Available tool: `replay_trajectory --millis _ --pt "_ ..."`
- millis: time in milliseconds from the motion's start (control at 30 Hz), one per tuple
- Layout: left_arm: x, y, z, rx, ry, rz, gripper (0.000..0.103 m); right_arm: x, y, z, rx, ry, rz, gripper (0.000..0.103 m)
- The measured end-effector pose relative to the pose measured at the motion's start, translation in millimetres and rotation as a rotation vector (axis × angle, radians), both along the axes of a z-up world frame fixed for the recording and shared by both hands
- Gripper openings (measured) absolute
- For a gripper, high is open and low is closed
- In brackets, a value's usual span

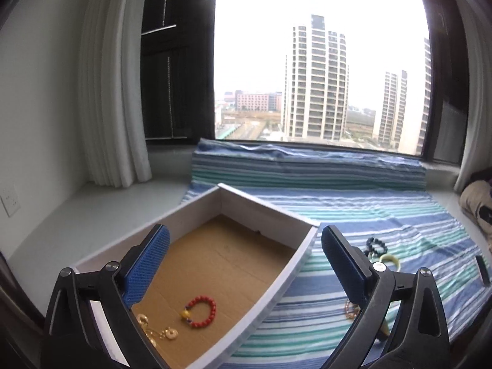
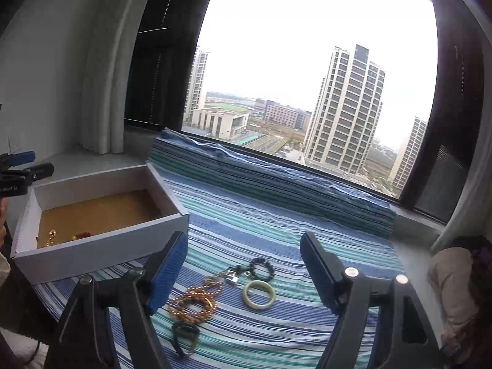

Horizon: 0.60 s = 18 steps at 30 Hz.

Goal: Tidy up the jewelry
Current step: 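Move both tools back over the remaining jewelry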

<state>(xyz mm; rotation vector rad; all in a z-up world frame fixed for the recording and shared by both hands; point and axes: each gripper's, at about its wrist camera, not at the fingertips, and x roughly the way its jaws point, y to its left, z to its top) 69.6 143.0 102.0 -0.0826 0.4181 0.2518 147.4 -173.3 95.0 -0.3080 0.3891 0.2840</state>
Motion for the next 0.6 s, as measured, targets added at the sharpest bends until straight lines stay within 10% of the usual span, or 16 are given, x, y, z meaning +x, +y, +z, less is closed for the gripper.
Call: replay_trajectory --millis 167,600 --pt "2.1 -9.3 -11.0 -0.058 0.031 -0.013 0.100 -4.8 -51.6 -9.8 -0.032 -0.030 -0.168 0.078" --pt "-2.4 -104.8 -107.0 -0.137 0.319 -0.244 0.100 -46.3 -63.2 -125.3 0.094 0.323 -0.105 0.078"
